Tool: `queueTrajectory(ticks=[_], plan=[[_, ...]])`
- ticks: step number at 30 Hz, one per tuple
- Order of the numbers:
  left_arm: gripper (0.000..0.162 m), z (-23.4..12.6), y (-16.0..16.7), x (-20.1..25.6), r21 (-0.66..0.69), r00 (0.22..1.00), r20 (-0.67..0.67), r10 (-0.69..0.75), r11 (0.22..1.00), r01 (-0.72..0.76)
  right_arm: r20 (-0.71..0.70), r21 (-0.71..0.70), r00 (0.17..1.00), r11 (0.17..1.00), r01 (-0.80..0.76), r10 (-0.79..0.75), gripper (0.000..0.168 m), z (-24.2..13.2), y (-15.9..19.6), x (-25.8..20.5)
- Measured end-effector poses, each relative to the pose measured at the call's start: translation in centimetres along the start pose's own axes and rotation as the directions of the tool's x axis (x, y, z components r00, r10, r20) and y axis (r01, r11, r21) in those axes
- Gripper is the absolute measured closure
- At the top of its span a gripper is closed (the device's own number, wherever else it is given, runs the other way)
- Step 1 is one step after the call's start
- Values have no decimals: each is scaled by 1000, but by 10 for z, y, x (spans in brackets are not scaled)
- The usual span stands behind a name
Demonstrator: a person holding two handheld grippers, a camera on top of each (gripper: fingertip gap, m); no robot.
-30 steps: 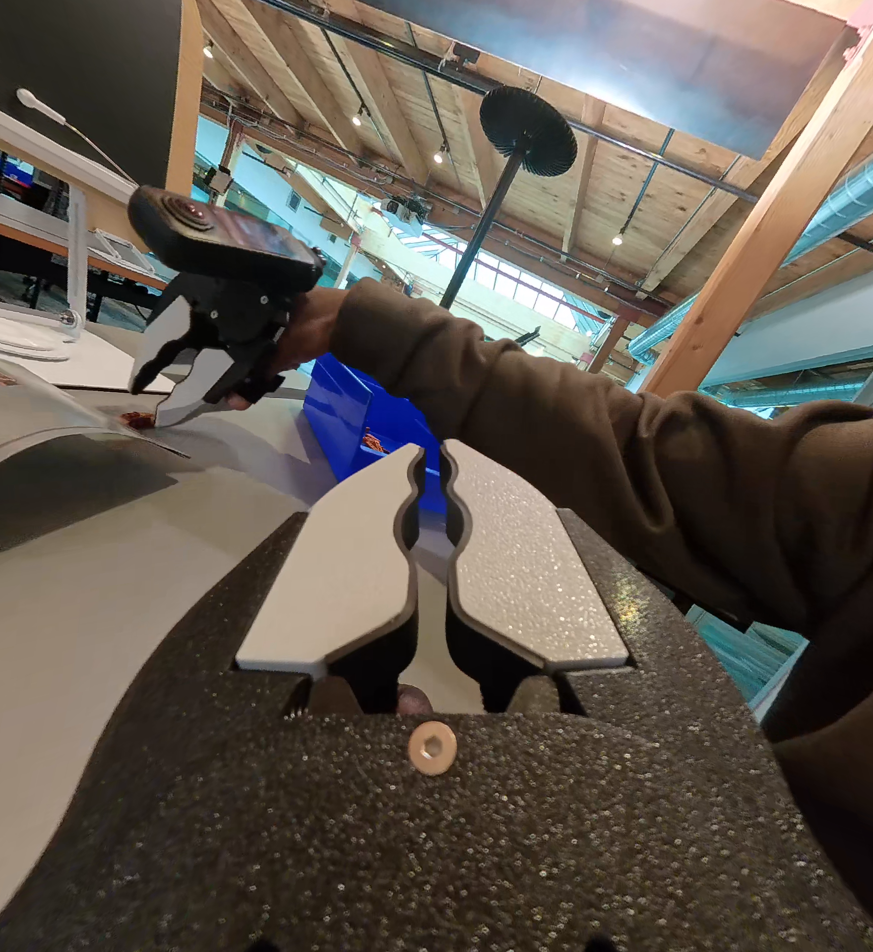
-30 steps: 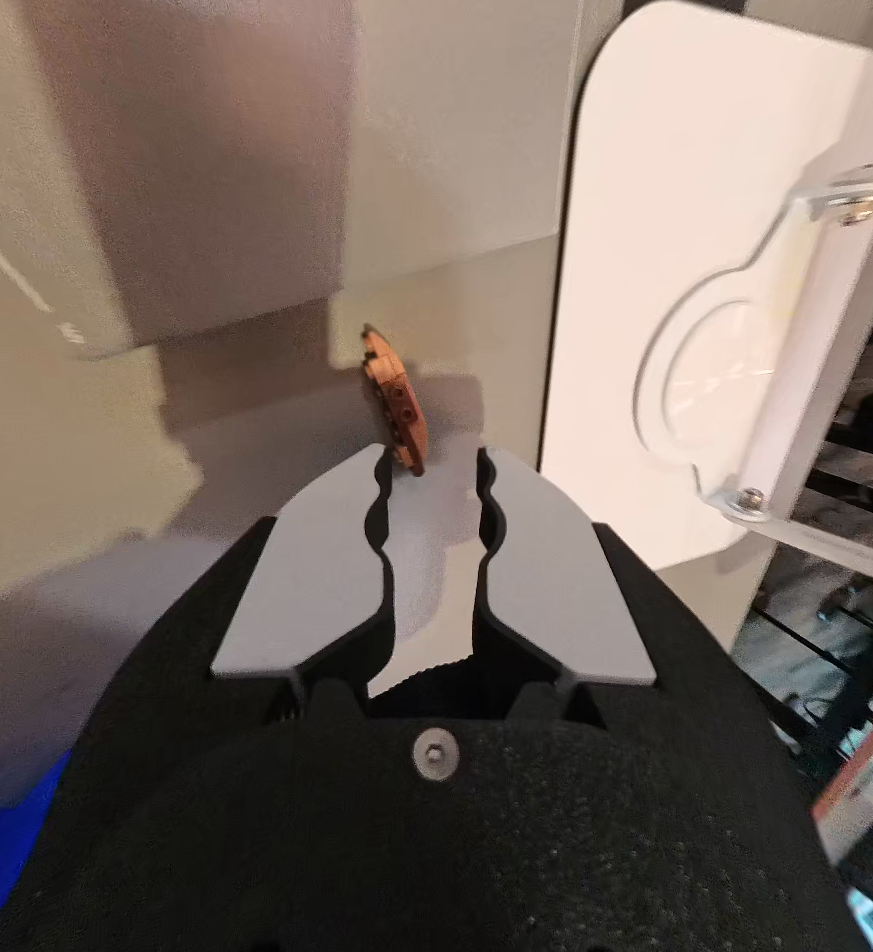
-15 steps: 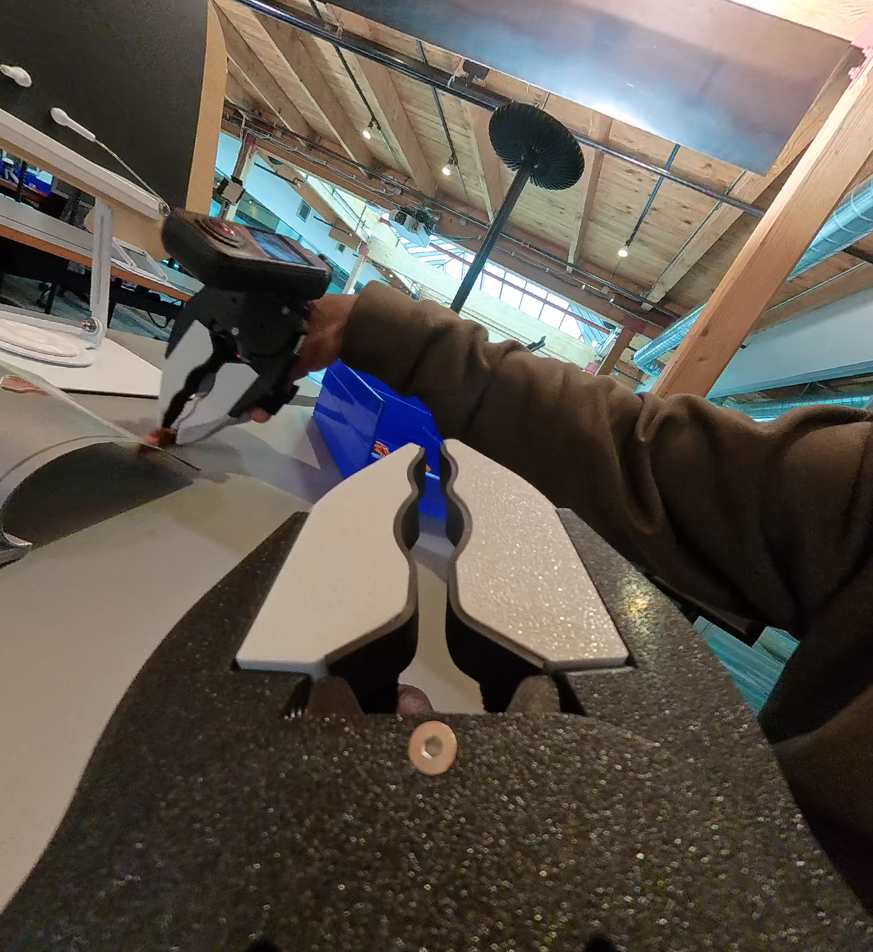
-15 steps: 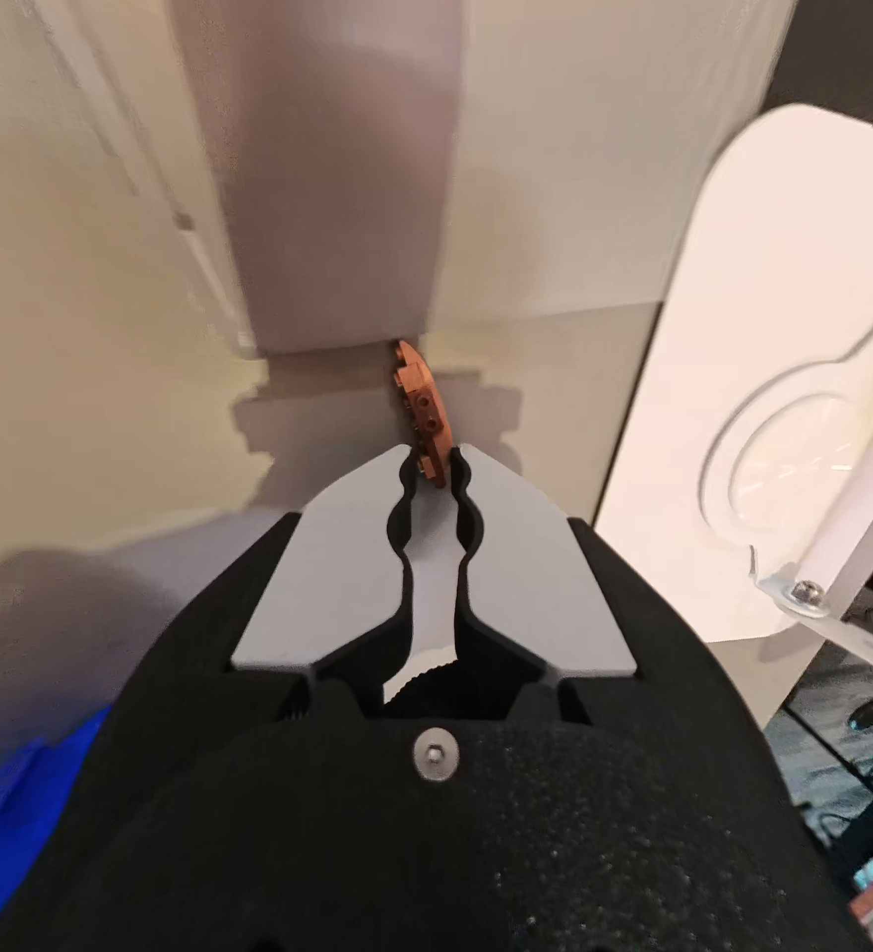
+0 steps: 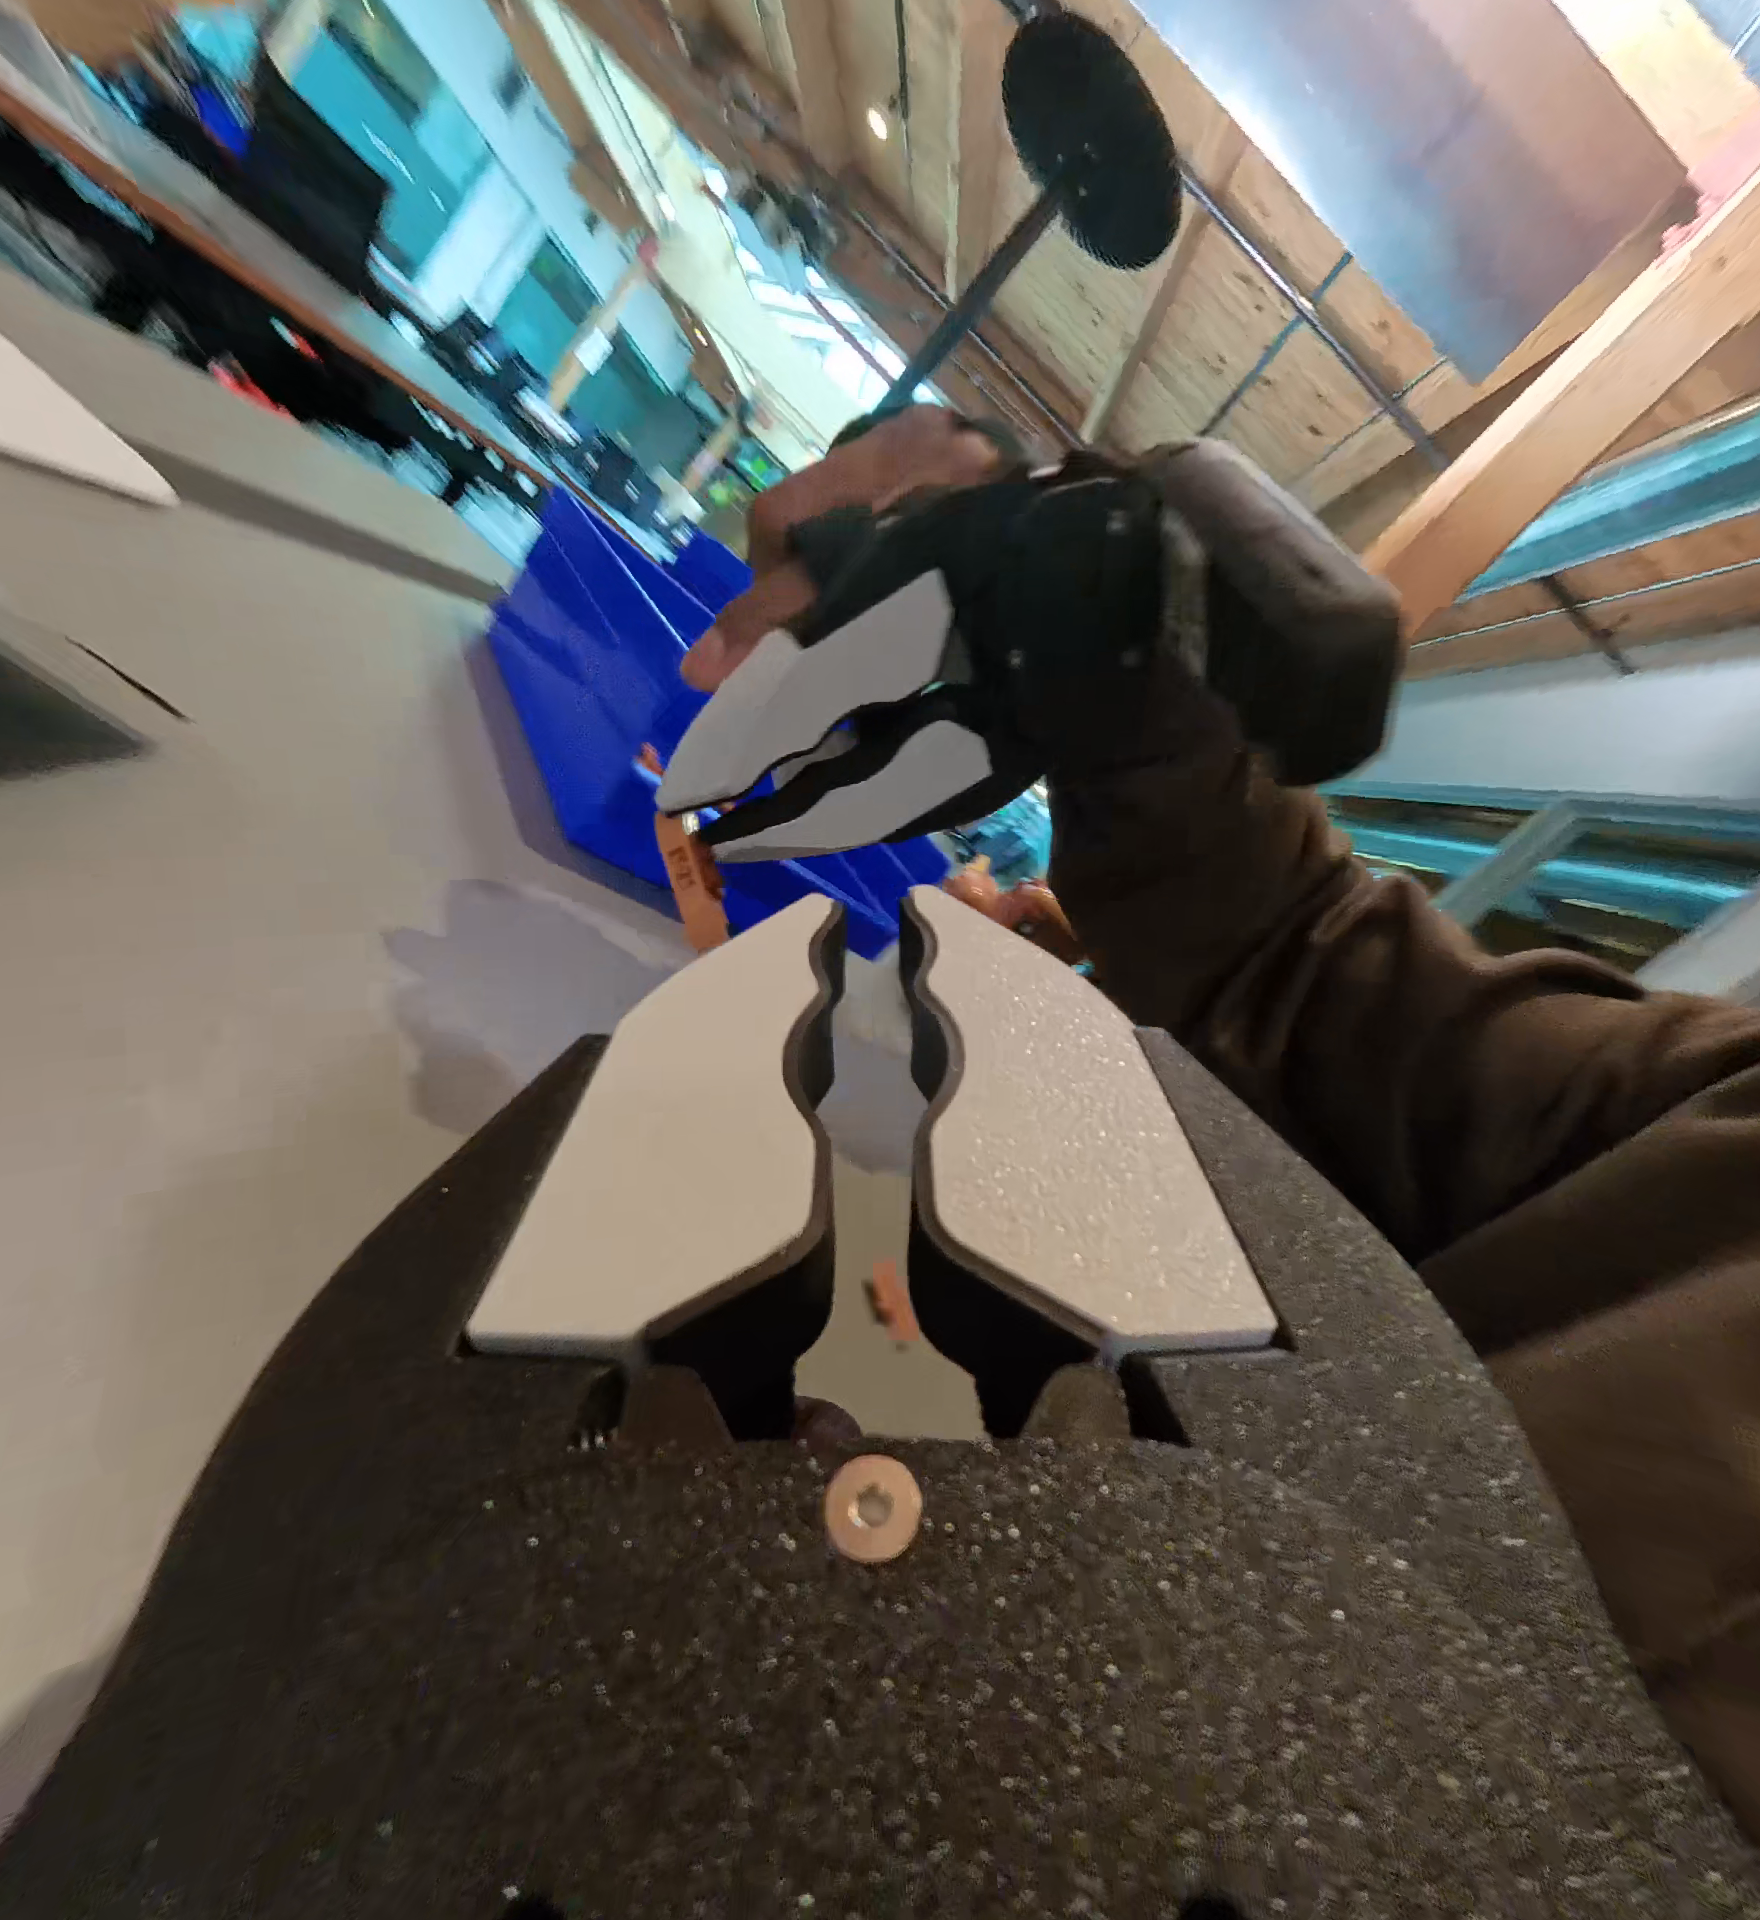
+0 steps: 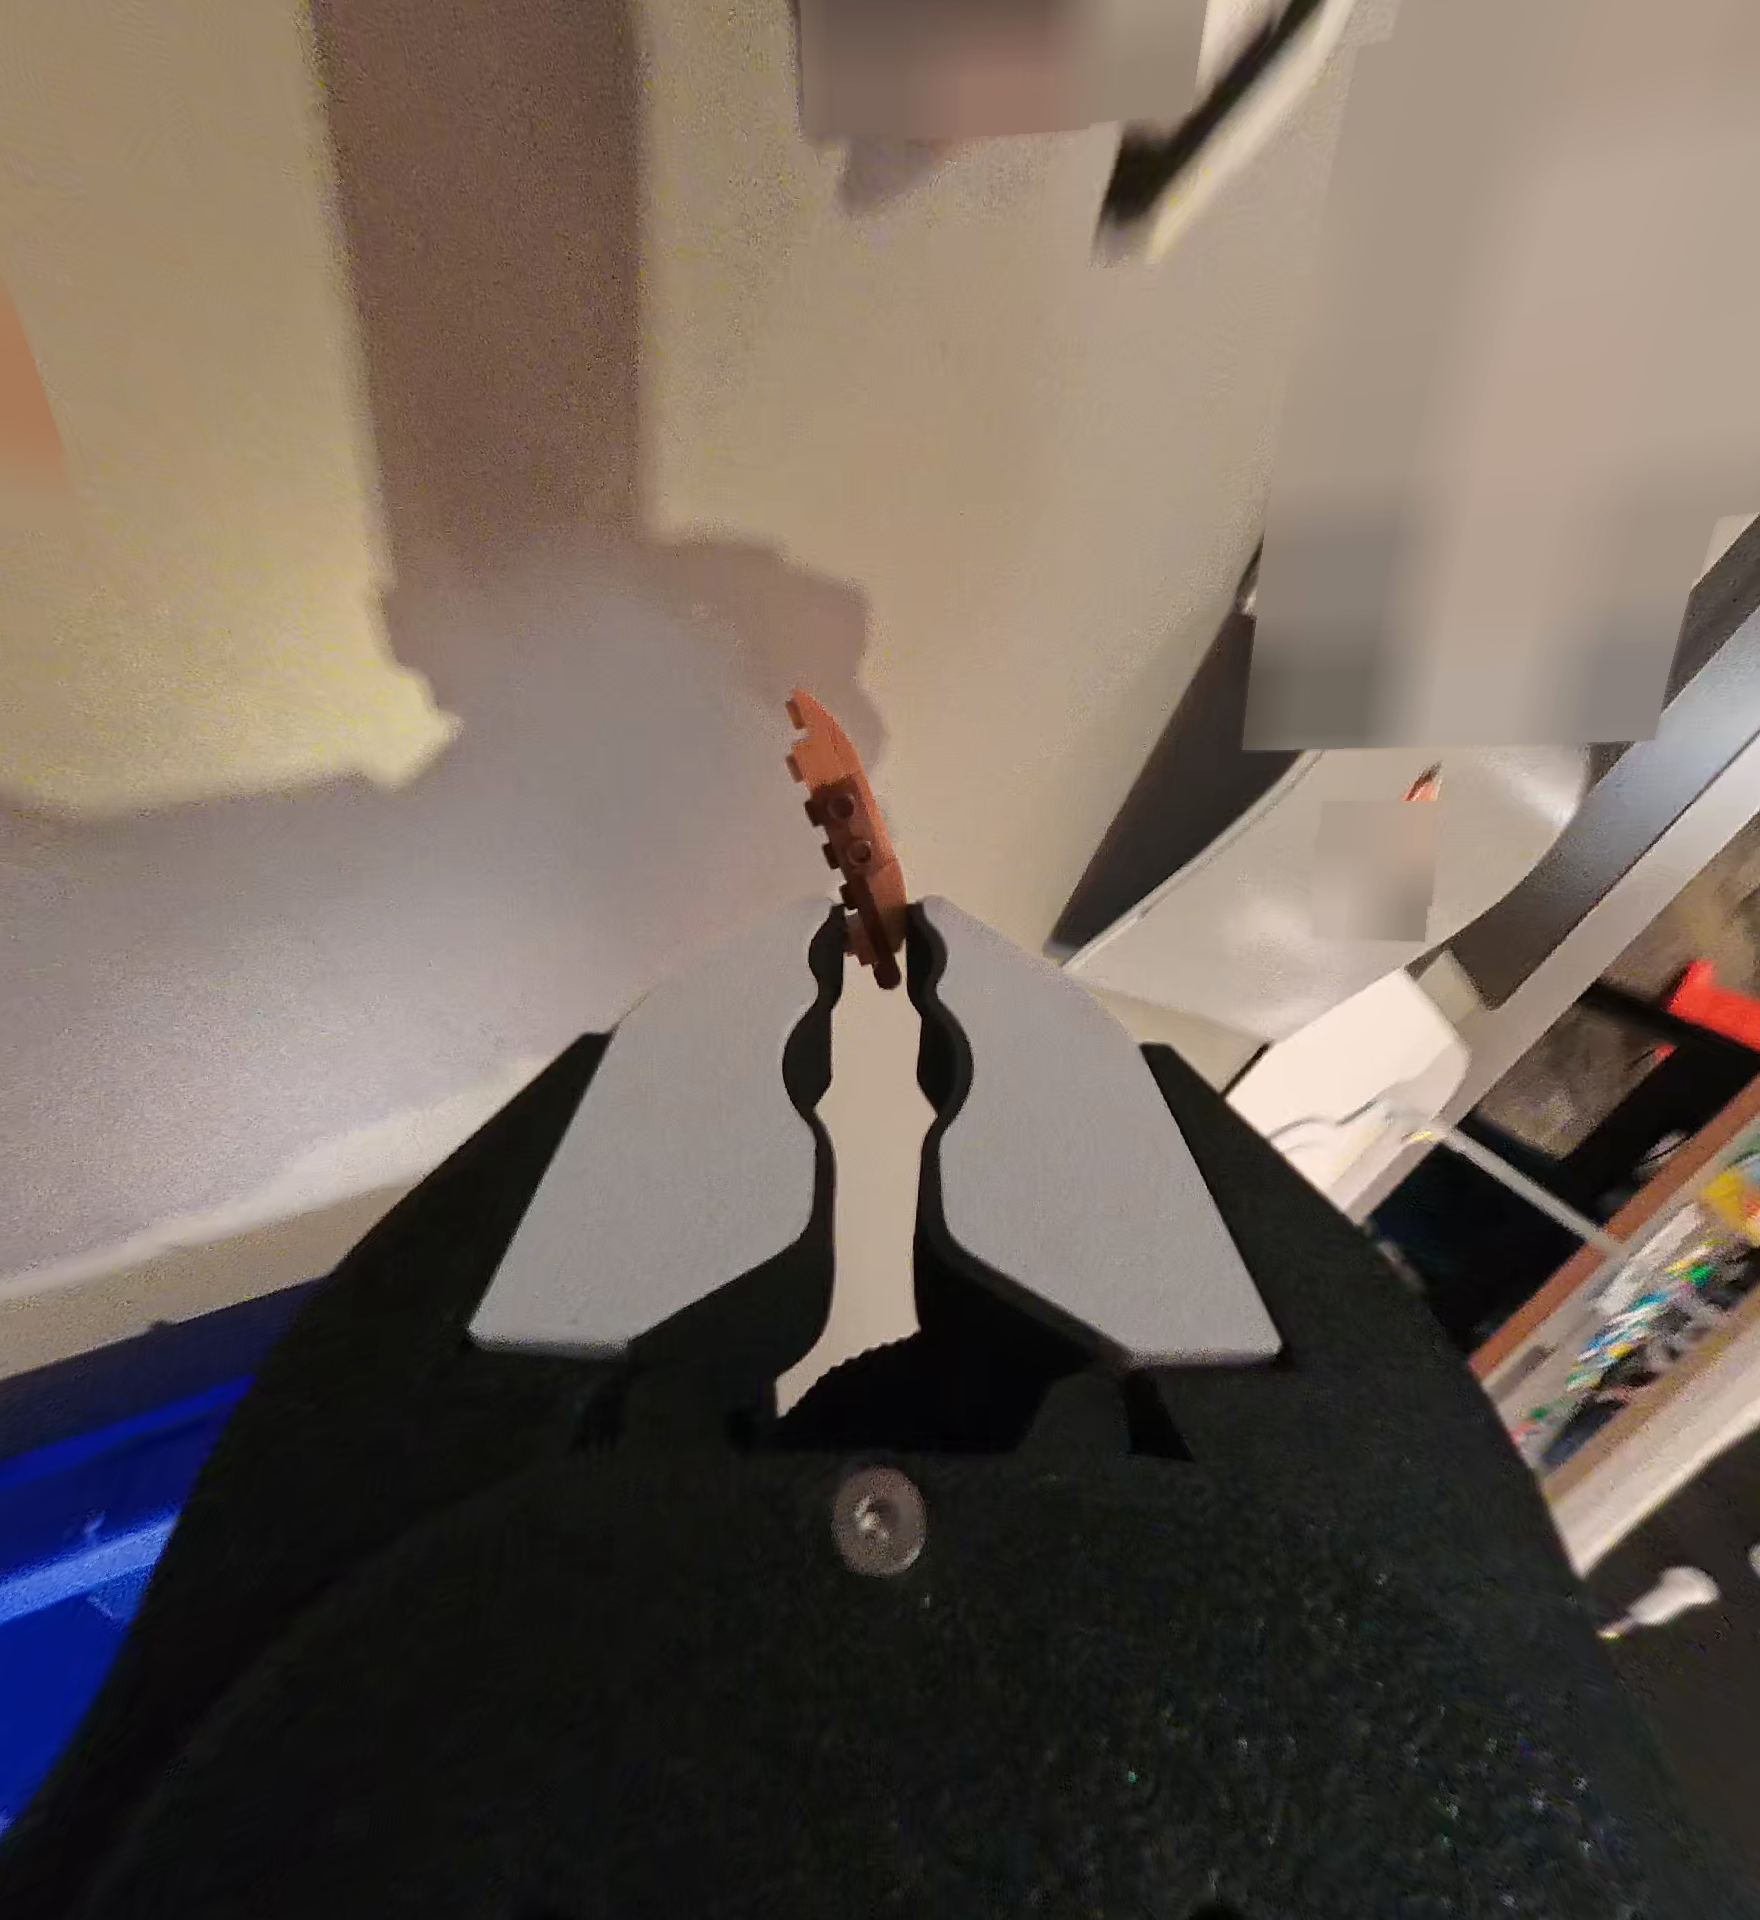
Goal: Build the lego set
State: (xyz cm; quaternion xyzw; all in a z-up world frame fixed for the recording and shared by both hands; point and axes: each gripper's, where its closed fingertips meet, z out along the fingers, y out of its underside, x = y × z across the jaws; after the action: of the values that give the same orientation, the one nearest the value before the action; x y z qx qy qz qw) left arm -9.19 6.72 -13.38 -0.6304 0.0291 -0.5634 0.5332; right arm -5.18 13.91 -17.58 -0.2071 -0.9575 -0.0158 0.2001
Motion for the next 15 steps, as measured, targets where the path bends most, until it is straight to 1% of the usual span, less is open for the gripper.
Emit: queueTrajectory(ticks=[1,3,7,12,15], plan=[[152,5,7,1,-32,999,-17,-51,998,50,-9,13,999,999,34,-34,158,-7,-11,-2],[146,14,18,3,-89,993,-29,-118,989,115,-24,36,996,996,87,-86,158,-18,-31,-5],[142,22,27,5,-119,987,-26,-161,981,156,-35,70,986,984,163,-161,158,-31,-59,-10],[139,25,35,10,-165,983,-36,-179,971,171,-20,40,974,973,225,-225,158,-31,-70,-15],[139,24,34,11,-164,983,-39,-181,971,173,-14,40,973,973,229,-229,158,-29,-72,-15]])
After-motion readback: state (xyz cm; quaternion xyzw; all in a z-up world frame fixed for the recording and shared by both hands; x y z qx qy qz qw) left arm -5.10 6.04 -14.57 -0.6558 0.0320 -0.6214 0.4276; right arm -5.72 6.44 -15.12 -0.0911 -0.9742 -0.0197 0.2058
